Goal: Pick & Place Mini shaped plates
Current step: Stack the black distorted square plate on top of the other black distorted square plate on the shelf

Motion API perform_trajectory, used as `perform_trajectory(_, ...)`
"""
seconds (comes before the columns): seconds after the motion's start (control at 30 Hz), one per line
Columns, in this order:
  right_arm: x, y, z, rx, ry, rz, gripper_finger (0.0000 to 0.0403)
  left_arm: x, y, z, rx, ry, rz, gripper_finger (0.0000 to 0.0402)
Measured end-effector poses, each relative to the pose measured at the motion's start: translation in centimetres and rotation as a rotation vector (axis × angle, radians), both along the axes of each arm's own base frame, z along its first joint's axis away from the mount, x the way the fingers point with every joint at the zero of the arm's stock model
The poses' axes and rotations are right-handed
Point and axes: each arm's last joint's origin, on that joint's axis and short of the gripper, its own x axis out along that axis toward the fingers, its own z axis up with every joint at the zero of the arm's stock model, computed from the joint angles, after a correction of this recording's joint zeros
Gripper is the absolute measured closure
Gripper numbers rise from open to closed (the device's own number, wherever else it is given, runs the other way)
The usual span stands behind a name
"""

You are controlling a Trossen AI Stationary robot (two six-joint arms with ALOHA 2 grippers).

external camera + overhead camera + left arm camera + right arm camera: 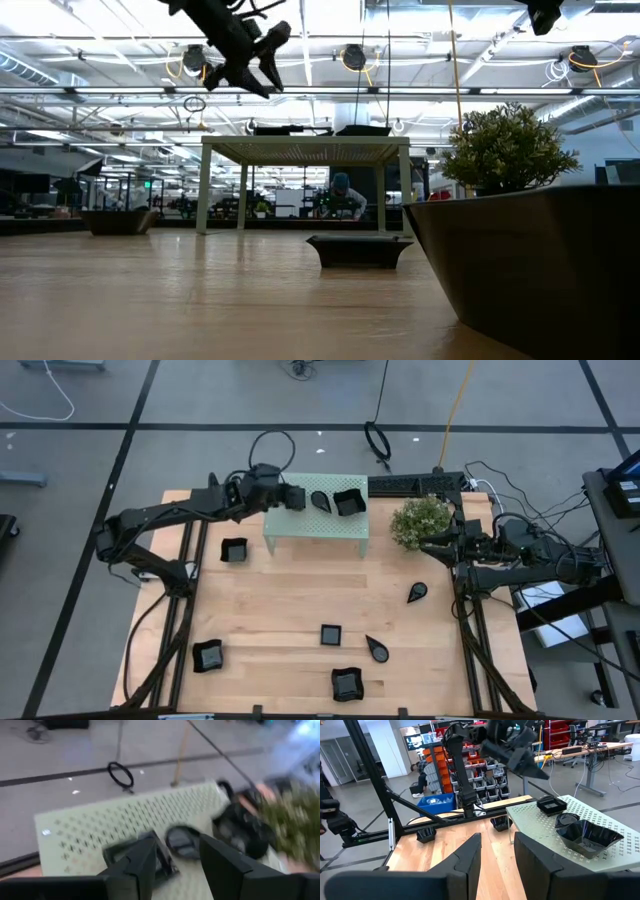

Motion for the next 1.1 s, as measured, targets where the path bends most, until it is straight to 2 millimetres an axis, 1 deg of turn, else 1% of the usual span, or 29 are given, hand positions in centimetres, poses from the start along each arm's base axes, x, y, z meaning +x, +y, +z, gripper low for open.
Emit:
perform_trajectory(0.1,0.0,0.0,0.0,0.000,0.000,0.000,0.0298,-0.1,-1.4,-0.2,-0.022,0.069,-0.086,0.0249)
perform_trajectory(0.17,0.0,0.0,0.0,0.000,0.000,0.000,0.0298,-0.3,-2.4,-0.8,-0.069,0.141,-0.136,0.0249)
perform_trajectory(0.3,0.0,0.0,0.0,0.000,0.000,0.000,0.0298,-1.0,-4.5,-2.3,-0.230,0.297,-0.233,0.0249)
perform_trajectory(0.43,0.0,0.0,0.0,0.000,0.000,0.000,0.0298,-2.2,-7.2,-3.5,-0.406,0.460,-0.298,0.0250)
perform_trajectory(0.53,0.0,0.0,0.0,0.000,0.000,0.000,0.0298,-2.9,-9.5,-4.0,-0.491,0.577,-0.368,0.0250)
perform_trajectory(0.63,0.0,0.0,0.0,0.000,0.000,0.000,0.0298,-3.8,-12.1,-4.3,-0.564,0.703,-0.486,0.0250)
perform_trajectory(0.73,0.0,0.0,0.0,0.000,0.000,0.000,0.0298,-4.6,-14.9,-4.4,-0.659,0.786,-0.582,0.0250)
perform_trajectory(0.8,0.0,0.0,0.0,0.000,0.000,0.000,0.0298,-5.1,-16.8,-4.4,-0.717,0.817,-0.613,0.0250)
perform_trajectory(0.9,0.0,0.0,0.0,0.000,0.000,0.000,0.0298,-5.8,-19.2,-4.4,-0.809,0.837,-0.579,0.0250)
perform_trajectory(1.0,0.0,0.0,0.0,0.000,0.000,0.000,0.0298,-6.5,-21.2,-4.4,-0.885,0.839,-0.468,0.0250)
perform_trajectory(1.1,0.0,0.0,0.0,0.000,0.000,0.000,0.0298,-7.2,-22.8,-4.4,-0.937,0.833,-0.349,0.0250)
